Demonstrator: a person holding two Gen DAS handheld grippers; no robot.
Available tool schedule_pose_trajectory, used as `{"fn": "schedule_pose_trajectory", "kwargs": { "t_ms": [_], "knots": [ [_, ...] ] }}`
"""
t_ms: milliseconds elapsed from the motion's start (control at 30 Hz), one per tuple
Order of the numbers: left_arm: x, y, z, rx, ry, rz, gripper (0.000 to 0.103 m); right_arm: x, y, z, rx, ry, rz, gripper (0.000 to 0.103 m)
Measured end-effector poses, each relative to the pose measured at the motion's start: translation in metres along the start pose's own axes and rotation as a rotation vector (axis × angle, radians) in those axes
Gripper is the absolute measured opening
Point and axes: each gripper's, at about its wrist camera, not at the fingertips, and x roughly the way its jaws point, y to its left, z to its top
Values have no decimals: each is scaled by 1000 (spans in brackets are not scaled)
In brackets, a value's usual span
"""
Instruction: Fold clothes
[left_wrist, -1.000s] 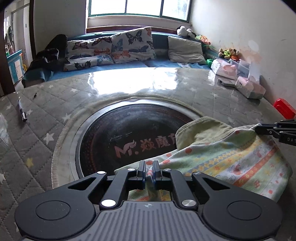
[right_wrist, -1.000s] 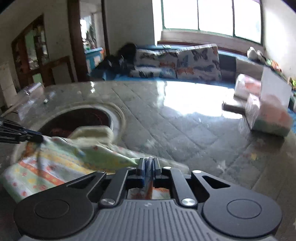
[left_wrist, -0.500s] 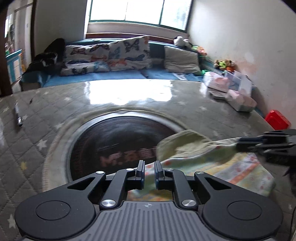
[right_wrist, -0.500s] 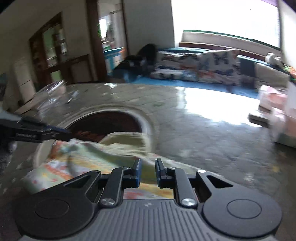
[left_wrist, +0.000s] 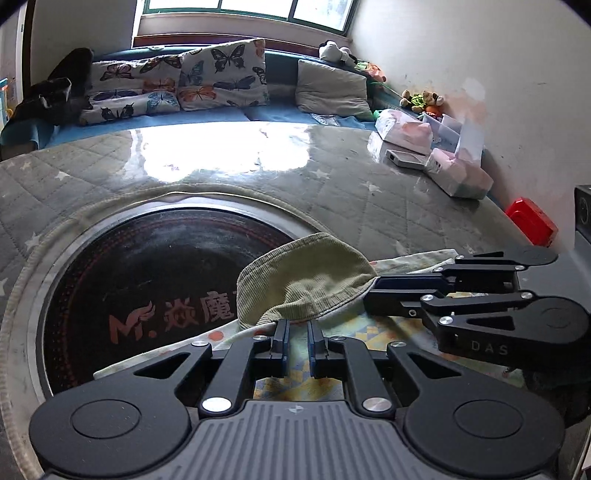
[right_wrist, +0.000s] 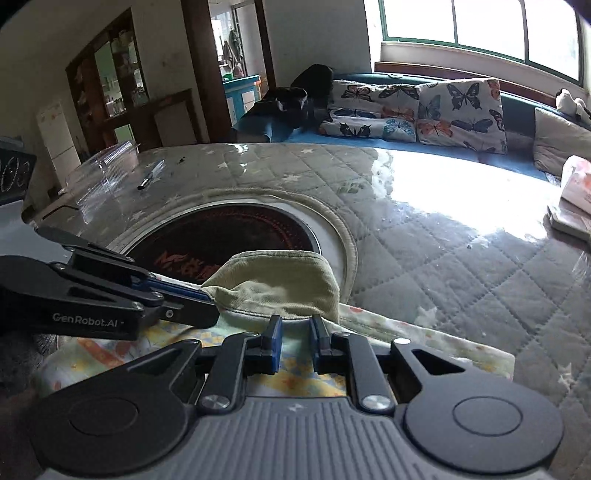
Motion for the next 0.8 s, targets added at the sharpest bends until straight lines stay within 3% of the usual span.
{"fn": "schedule_pose_trajectory", "kwargs": {
  "t_ms": [400,800],
  "knots": [
    [2,-4,-1,12,1,23,12,-24,42,-21,-135,35,89,15],
    [5,-5,-3,1,-5,38,12,-51,70,-64,-224,3,36,15]
  ]
}}
